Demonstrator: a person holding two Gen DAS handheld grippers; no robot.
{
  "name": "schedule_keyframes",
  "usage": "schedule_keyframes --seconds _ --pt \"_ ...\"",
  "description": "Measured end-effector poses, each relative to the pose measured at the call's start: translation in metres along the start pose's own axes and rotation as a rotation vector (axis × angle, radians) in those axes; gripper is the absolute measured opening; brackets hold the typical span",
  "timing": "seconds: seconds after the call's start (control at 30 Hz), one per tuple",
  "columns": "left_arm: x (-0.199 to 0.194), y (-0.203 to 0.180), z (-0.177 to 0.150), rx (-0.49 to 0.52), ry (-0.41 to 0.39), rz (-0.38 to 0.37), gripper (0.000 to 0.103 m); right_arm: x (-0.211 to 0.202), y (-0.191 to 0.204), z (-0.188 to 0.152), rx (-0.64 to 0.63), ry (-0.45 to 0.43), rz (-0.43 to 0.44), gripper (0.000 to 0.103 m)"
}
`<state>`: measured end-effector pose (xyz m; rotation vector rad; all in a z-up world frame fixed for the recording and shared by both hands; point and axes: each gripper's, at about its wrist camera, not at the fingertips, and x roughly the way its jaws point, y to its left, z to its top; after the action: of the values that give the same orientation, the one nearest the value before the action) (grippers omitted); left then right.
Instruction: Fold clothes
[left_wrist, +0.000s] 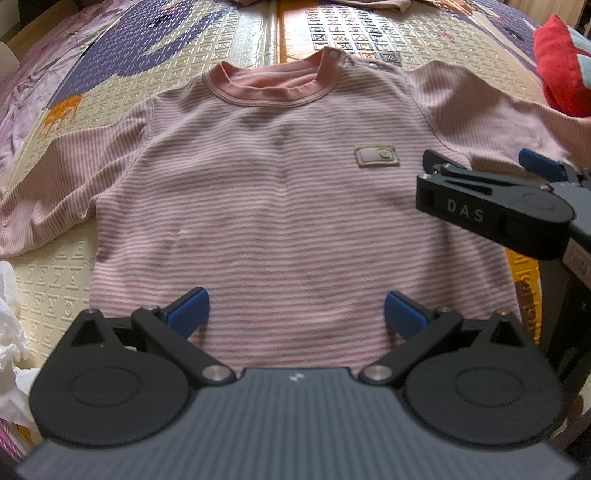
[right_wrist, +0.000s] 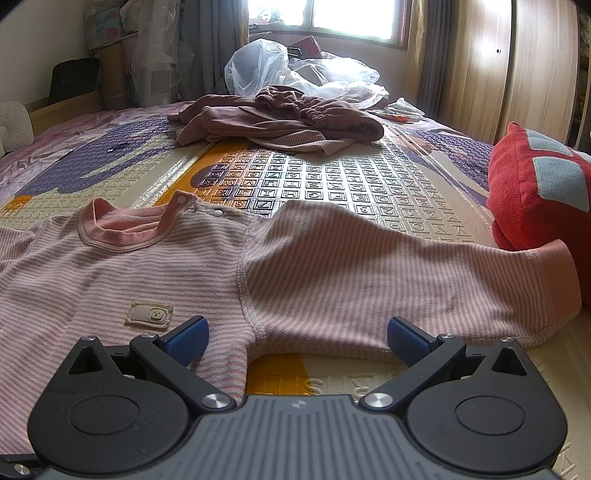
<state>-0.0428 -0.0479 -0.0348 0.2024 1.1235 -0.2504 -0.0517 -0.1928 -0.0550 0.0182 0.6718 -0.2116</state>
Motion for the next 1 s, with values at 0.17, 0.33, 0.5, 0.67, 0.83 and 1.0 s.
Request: schedule_keyframes --seconds 0.17,0.33,0.5,0.67,0.83,1.0 --pt "0.0000 0.0003 0.0002 -0.001 0.002 -0.003 0.103 0.0001 -0.0001 -0.0001 0.000 0.000 0.000 0.103" --pt "0.0006 -0.0007 0.0000 -0.001 0.002 0.001 0.103 0.0002 0.0000 -0.0002 0.000 0.000 0.000 0.103" --pt "0.0008 -0.0015 0.0000 -0.001 0.001 0.004 0.103 0.0001 -0.0002 0.0000 0.000 0.000 0.000 0.103" --pt "0.0008 -0.0018 0.0000 -0.001 0.000 0.004 0.103 0.0005 0.0000 -0.0001 -0.001 0.001 0.000 0.103" --pt "0.0008 -0.0020 0.0003 -0.002 0.001 0.005 0.103 0.0008 0.0006 -0.0004 -0.003 0.003 -0.002 0.103" --pt "0.0008 -0.0017 0.0001 -0.002 0.001 0.005 0.103 0.0008 0.0012 -0.0007 -0.003 0.002 -0.002 0.103"
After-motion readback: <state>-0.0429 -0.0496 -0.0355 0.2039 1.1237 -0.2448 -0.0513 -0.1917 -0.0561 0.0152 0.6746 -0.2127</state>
